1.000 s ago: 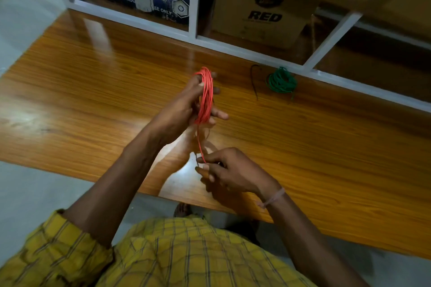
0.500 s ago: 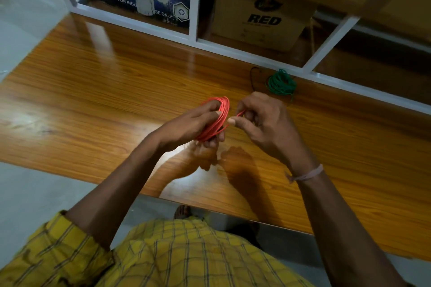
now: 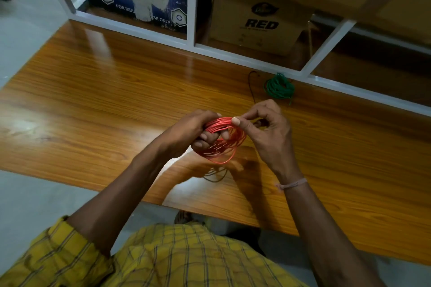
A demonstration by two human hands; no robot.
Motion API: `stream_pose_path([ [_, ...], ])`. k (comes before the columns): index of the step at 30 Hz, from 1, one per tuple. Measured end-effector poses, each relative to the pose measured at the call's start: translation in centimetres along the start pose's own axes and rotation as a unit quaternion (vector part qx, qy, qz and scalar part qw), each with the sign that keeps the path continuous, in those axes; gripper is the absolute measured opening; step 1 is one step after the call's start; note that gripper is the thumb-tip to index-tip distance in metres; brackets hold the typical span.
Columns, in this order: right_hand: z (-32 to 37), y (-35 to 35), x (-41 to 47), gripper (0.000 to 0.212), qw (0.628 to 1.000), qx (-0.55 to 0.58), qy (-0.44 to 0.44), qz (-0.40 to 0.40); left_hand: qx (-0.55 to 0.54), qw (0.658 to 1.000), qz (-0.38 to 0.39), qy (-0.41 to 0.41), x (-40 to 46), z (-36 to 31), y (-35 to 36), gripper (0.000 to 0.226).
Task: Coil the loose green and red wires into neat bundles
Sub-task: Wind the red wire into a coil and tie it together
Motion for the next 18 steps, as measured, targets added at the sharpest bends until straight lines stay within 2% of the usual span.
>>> stream_pose_path([
  [7,-2.7,0.8,-1.3,0.019,0.972,0.204,0.112,-0.017,-0.03,0.998,0.045,-0.033,0.7,0.5,0.9,0.06],
  [10,-3.1,0.8,-1.5,0.019,0.967,0.214,0.134,-0.011,-0.032,0.998,0.02,-0.047,1.3,0.7,0.8,0.051],
  [14,-3.9,0.4,-1.4,0.02,0.961,0.23,0.15,-0.024,-0.03,0.998,-0.036,-0.047,2.3,0.5,0.1,0.024],
  [18,-5.5,-0.3,-1.2,0.022,0.951,0.236,0.19,-0.067,-0.03,0.997,-0.07,-0.032,3.0,0.0,-0.2,0.022],
])
Point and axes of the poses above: each hand's wrist, its own x-axis towards the middle knuckle, its own y-axis out of the palm, z = x × y, the point moved 7 cm from there along x, towards the middle knuckle, and after that the axes turned 14 degrees about x, right-handed, at the moved point
